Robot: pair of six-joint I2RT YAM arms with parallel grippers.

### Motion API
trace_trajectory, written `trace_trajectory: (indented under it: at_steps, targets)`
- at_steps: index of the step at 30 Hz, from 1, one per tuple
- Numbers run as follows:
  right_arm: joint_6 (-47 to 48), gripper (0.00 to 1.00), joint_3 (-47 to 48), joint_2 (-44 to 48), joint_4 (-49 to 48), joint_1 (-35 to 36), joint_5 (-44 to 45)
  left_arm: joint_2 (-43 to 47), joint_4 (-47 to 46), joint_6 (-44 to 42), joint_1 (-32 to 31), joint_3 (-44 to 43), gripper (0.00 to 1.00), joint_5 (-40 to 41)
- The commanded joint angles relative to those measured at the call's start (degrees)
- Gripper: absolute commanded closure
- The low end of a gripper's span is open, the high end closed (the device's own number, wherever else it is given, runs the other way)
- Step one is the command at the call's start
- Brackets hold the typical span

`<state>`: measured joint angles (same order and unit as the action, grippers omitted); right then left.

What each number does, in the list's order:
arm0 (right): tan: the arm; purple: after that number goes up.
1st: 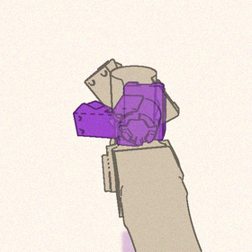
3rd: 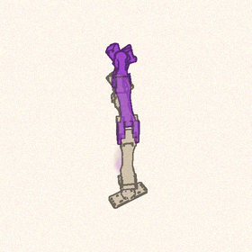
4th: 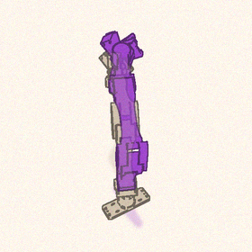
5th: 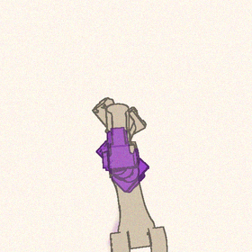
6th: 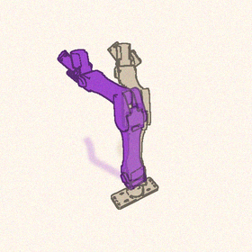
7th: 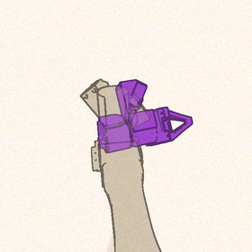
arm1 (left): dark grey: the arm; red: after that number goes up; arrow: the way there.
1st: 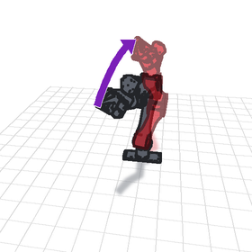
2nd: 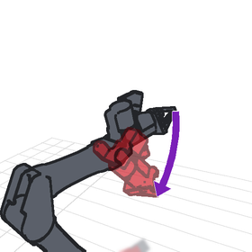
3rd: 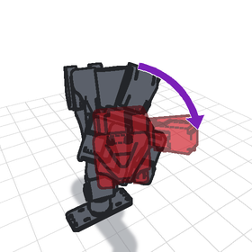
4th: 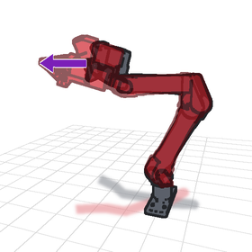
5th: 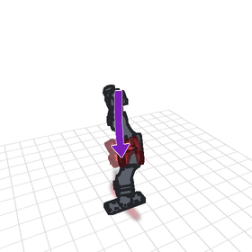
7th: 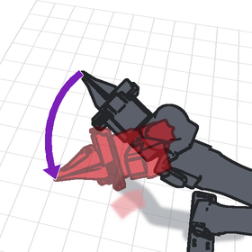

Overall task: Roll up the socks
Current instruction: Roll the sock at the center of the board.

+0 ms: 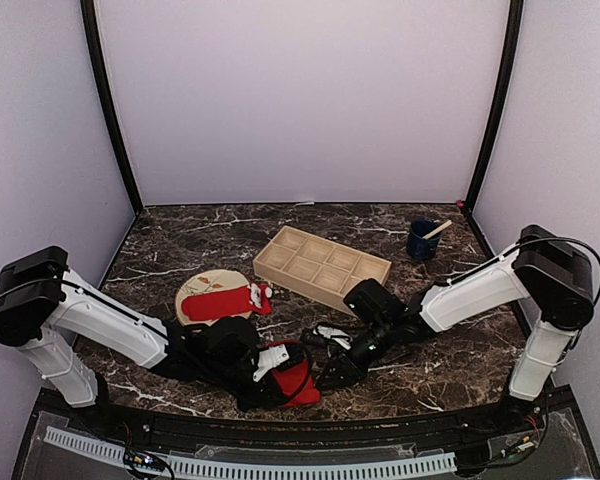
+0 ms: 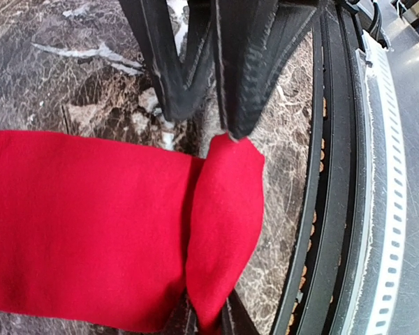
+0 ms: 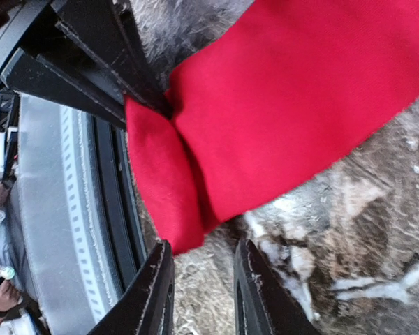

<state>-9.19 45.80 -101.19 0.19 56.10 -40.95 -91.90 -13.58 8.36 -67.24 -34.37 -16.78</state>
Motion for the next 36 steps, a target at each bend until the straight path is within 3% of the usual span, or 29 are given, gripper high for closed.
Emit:
trace_trajectory:
  at_steps: [1, 11, 22, 36]
  targets:
    - [-0.37, 0.72, -2.70, 3.34, -5.05, -0.37, 4.76, 1.50, 1.83, 2.97, 1.55, 1.32, 0.88, -4.09]
    - [2.07, 0.72, -9.50, 11.61, -11.58, 1.17, 15.02, 1.00, -0.24, 8.11, 6.69, 2.75, 0.86, -14.30]
    - [10.37, 0.72, -11.04, 14.57, -12.92, 12.56, 32.20, -3.82, -2.67, 11.37, 9.25, 2.71, 0.85, -24.16]
    - [14.33, 0.67, -7.07, 10.36, -13.92, 17.55, 30.35, -7.09, -6.96, 13.35, 10.72, 4.57, 0.86, -30.24]
